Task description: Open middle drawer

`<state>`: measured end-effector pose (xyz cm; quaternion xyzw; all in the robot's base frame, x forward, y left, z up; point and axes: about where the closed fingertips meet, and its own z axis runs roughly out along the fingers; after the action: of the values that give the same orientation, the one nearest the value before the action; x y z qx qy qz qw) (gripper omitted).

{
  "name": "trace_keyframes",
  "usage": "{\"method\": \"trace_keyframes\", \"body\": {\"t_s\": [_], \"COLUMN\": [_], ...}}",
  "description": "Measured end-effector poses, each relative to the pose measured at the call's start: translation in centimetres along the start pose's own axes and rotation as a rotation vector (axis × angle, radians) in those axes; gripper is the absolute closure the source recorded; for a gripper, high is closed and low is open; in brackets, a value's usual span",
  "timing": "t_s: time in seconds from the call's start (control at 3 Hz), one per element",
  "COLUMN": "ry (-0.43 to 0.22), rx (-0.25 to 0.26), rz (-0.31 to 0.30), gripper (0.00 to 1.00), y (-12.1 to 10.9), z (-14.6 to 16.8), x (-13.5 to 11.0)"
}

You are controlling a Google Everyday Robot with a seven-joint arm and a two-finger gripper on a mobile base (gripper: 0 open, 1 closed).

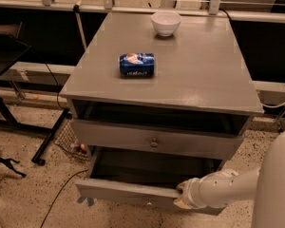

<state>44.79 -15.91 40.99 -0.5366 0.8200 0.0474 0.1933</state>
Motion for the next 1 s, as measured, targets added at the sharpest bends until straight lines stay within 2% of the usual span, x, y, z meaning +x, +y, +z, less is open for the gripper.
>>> {"method": "trace_keyframes", "body": {"t_s": [0.33, 1.0], "ry": [0.000, 0.000], "rx": [0.000, 0.000], "rz": [0.000, 0.000], "gripper": [0.82, 0.35], "y": [0.00, 0.00], "z": [0.00, -0.03], "x": [0.00, -0.02]}}
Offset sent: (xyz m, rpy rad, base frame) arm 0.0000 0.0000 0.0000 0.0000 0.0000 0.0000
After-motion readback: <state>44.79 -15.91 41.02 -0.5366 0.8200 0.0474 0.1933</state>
